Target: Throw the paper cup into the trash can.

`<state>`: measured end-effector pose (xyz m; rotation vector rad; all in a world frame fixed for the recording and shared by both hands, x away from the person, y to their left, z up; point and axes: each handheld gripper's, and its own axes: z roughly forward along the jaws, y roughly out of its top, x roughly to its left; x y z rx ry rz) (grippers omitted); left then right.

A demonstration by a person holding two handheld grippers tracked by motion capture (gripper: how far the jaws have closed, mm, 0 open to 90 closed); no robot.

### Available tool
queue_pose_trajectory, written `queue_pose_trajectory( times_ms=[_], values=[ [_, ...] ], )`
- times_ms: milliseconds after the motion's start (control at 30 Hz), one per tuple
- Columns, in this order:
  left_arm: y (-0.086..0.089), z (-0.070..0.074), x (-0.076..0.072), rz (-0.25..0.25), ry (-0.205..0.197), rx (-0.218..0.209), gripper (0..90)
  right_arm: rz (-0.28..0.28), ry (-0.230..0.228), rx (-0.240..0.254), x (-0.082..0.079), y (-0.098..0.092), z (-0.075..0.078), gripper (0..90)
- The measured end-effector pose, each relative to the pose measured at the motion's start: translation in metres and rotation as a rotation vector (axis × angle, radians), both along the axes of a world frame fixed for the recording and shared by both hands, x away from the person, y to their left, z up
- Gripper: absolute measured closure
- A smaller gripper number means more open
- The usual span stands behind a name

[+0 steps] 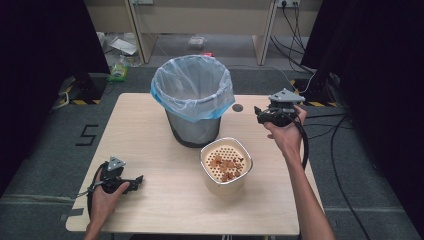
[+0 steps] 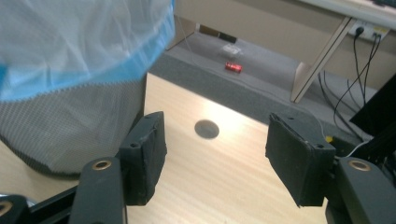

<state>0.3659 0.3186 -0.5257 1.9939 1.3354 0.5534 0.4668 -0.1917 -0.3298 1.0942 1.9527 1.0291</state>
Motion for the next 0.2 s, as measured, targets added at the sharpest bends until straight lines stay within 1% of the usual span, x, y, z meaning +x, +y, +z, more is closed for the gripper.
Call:
queue_pose_trajectory(
  times_ms=[200],
  values=[
    [0.000,0.000,0.000,0.000,-0.001,0.000,0.0,-0.013,0.016,0.016,-0.004,-0.010,-0.015,36.8]
  ],
)
